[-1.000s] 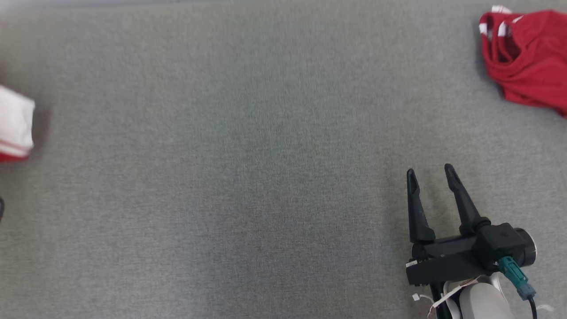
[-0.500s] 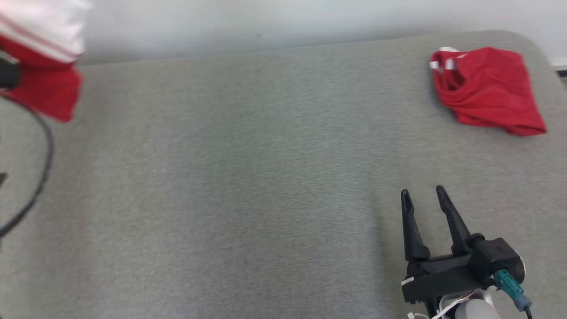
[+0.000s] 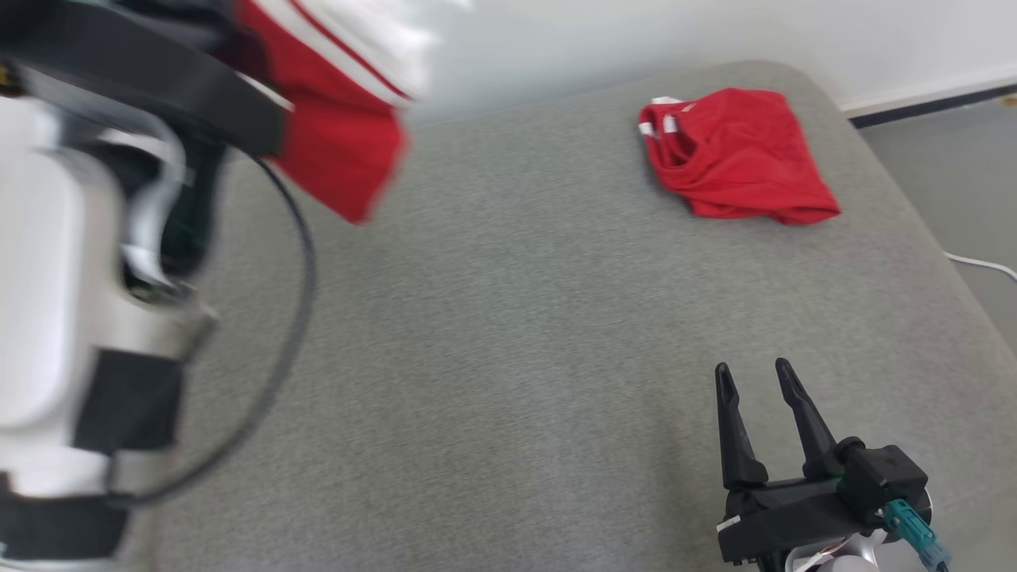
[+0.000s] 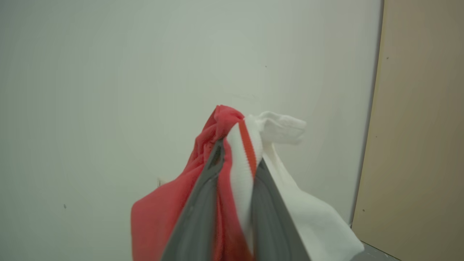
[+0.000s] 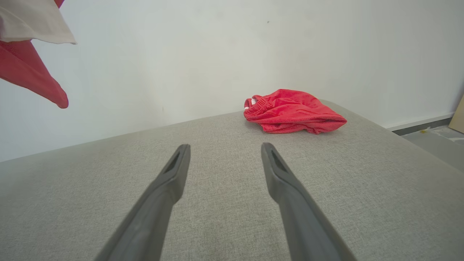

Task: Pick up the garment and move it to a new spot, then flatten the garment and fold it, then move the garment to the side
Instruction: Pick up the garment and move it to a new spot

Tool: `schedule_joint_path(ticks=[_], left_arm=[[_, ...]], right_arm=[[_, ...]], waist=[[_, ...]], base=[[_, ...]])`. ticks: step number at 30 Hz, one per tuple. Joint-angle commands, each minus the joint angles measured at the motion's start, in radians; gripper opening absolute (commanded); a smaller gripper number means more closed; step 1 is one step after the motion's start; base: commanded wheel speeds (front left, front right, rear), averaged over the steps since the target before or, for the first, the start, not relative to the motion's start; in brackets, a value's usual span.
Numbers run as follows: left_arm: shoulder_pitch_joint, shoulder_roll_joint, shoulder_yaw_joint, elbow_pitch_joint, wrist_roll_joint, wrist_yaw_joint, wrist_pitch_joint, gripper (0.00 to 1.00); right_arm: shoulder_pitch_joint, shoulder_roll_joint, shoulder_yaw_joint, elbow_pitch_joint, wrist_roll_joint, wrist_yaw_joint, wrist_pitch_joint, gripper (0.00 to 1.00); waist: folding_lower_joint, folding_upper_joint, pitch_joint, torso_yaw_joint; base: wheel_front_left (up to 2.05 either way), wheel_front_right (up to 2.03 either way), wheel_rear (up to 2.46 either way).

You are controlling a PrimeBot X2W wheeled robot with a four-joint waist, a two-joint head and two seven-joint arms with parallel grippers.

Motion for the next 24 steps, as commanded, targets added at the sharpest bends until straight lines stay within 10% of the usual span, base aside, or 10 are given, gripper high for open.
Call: schedule_joint_path(ticks=[1,11,23,24], left_arm=[[0.044,-0.019,-0.015,-0.021,-0.011,0.004,0.005,0.0],[0.25,-0.09,-0.09,-0.034,-0.02,0.028,-0.018,0.0],[0.442,-0.134,-0.171,0.272,-0.026,-0.005,-0.123,0.0],[0.445,-0.13,-0.175,0.299,-0.019,-0.004,-0.134,0.47]], right_arm=[[0.009,0.003,0.003,0.004,0.002,-0.003,0.0,1.0],[0.012,0.003,-0.012,-0.008,-0.01,-0.003,0.0,1.0],[-0.014,0.002,0.004,0.013,-0.021,-0.003,0.0,1.0],[-0.015,0.002,0.005,0.014,-0.022,-0.003,0.0,1.0]], waist=[[0.0001,0.0,-0.009,-0.035],[0.0001,0.0,0.005,-0.046],[0.0001,0.0,0.037,-0.029],[0.0001,0.0,0.037,-0.028]], base=[[0.0,0.0,0.0],[0.0,0.0,0.0],[0.0,0.0,0.0],[0.0,0.0,0.0]])
